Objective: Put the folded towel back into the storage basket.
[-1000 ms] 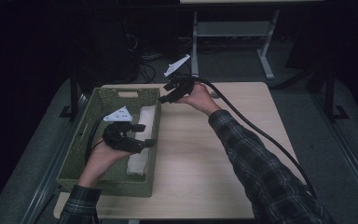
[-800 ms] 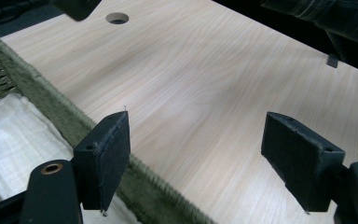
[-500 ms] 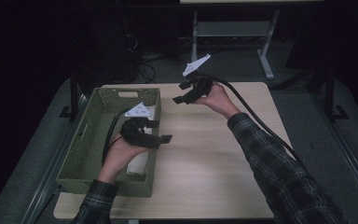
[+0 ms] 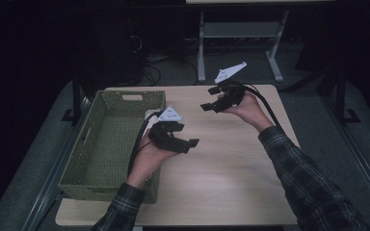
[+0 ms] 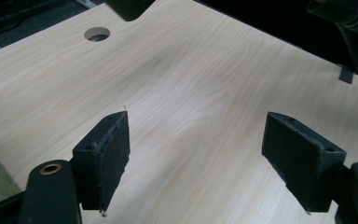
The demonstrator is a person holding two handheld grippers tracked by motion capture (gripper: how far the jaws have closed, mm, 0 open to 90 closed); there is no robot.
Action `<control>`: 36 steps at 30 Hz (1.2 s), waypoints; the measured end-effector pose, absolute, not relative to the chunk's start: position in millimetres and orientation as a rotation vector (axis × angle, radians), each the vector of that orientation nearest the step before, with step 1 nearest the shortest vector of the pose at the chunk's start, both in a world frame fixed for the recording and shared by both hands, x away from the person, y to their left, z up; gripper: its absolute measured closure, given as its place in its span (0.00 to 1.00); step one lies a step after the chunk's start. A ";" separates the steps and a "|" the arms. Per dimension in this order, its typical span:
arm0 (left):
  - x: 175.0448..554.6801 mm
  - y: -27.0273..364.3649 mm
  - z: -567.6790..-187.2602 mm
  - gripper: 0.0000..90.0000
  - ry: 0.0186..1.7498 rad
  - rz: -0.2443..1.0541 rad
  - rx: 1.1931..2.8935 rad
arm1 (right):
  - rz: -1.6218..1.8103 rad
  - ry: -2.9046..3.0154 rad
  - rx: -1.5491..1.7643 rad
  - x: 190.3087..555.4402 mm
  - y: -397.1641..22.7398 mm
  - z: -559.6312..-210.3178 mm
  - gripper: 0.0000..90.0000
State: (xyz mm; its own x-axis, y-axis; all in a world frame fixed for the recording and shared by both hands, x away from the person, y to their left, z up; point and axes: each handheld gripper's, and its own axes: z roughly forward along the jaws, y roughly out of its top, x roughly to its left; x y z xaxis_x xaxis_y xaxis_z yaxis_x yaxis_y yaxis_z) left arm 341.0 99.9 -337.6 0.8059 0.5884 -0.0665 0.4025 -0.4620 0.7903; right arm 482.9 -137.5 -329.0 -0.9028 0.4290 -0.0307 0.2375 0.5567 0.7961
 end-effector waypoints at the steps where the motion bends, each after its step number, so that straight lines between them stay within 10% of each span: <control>1: 340.8 96.8 -338.7 0.25 0.738 0.268 2.113 | 1.260 2.568 0.556 482.0 -142.4 -330.1 0.23; 36: 321.2 46.1 -417.0 0.21 0.727 0.294 2.199 | 1.208 2.532 0.832 412.3 -235.2 -422.4 0.15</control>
State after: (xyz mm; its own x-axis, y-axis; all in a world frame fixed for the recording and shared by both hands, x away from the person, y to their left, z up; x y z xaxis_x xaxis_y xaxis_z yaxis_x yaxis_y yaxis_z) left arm 321.2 46.1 -417.0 0.8092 0.5870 -0.0245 0.4053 -0.5275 0.7466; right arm 412.3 -235.2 -422.4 -0.8169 0.5748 0.0471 0.3982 0.5030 0.7671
